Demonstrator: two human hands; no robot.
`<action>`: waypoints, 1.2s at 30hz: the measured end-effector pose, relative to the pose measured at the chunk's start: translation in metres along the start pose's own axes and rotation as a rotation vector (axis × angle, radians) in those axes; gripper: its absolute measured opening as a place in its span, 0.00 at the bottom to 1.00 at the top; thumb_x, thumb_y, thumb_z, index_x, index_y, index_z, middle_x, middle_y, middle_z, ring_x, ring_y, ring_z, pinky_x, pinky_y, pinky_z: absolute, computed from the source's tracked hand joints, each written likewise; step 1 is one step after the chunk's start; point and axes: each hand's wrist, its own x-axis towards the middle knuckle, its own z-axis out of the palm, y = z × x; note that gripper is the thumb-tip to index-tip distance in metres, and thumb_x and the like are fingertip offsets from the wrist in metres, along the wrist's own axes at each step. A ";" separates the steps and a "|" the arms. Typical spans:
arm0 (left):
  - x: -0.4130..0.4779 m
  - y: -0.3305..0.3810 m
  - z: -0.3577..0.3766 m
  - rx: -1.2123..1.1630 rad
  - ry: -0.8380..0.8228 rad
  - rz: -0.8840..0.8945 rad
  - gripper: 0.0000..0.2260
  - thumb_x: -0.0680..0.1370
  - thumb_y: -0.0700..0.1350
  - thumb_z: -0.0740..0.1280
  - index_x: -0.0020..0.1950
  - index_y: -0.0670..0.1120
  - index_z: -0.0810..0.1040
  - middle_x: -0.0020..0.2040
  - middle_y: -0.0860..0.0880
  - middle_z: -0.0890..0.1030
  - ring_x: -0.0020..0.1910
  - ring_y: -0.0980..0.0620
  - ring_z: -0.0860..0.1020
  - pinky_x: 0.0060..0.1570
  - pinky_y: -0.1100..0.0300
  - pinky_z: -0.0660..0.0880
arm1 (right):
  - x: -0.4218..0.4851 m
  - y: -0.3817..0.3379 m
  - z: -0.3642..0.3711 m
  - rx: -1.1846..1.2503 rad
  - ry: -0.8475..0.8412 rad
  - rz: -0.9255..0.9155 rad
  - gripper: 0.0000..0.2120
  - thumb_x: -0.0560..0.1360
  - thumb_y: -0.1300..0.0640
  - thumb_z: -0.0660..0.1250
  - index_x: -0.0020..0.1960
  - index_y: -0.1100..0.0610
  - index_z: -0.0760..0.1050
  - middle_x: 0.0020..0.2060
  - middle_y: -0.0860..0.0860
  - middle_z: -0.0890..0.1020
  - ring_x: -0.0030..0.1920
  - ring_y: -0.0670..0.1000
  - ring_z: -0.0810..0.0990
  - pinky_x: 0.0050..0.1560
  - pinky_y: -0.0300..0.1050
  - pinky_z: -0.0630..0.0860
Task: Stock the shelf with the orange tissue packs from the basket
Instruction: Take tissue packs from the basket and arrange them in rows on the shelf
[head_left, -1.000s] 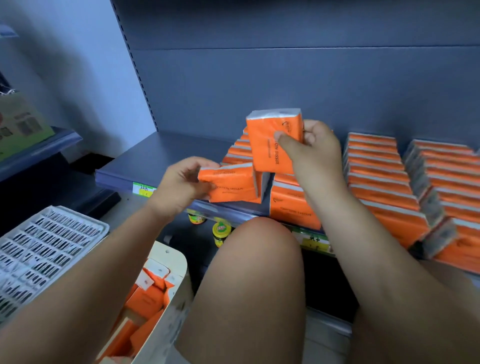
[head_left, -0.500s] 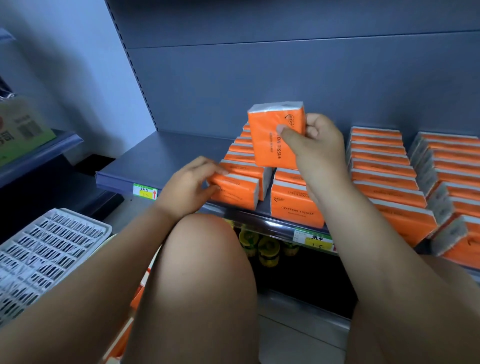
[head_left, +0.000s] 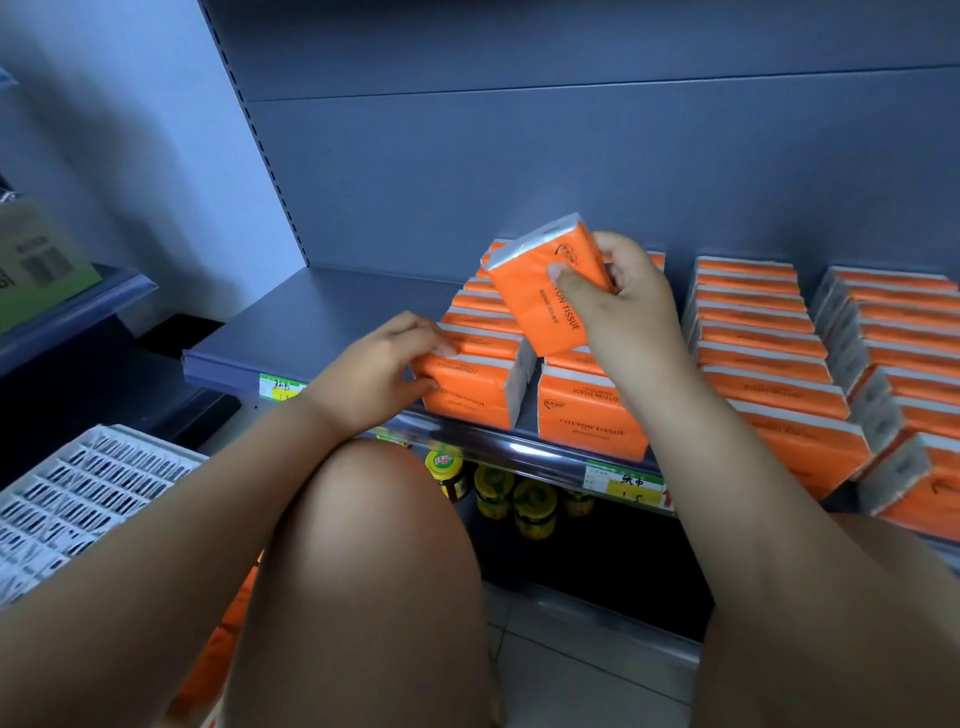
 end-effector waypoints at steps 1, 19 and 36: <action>0.000 -0.001 0.000 -0.015 0.004 -0.012 0.21 0.72 0.30 0.75 0.61 0.47 0.82 0.62 0.50 0.77 0.57 0.60 0.77 0.55 0.69 0.72 | 0.000 0.000 -0.001 0.000 0.003 0.000 0.12 0.79 0.46 0.72 0.61 0.43 0.77 0.53 0.42 0.84 0.53 0.42 0.83 0.58 0.54 0.83; 0.059 0.087 -0.011 -0.397 0.295 -0.241 0.14 0.81 0.42 0.70 0.64 0.54 0.78 0.60 0.61 0.80 0.58 0.64 0.79 0.56 0.64 0.76 | 0.009 0.003 -0.012 -0.082 0.084 0.010 0.12 0.72 0.54 0.77 0.48 0.39 0.81 0.48 0.41 0.86 0.51 0.44 0.85 0.54 0.55 0.84; 0.170 0.010 -0.004 -1.129 0.420 -0.560 0.07 0.83 0.43 0.67 0.46 0.49 0.81 0.43 0.51 0.85 0.49 0.51 0.84 0.51 0.59 0.81 | 0.111 0.003 0.029 -0.142 0.254 0.021 0.06 0.75 0.59 0.71 0.48 0.49 0.81 0.38 0.41 0.81 0.39 0.42 0.80 0.41 0.36 0.76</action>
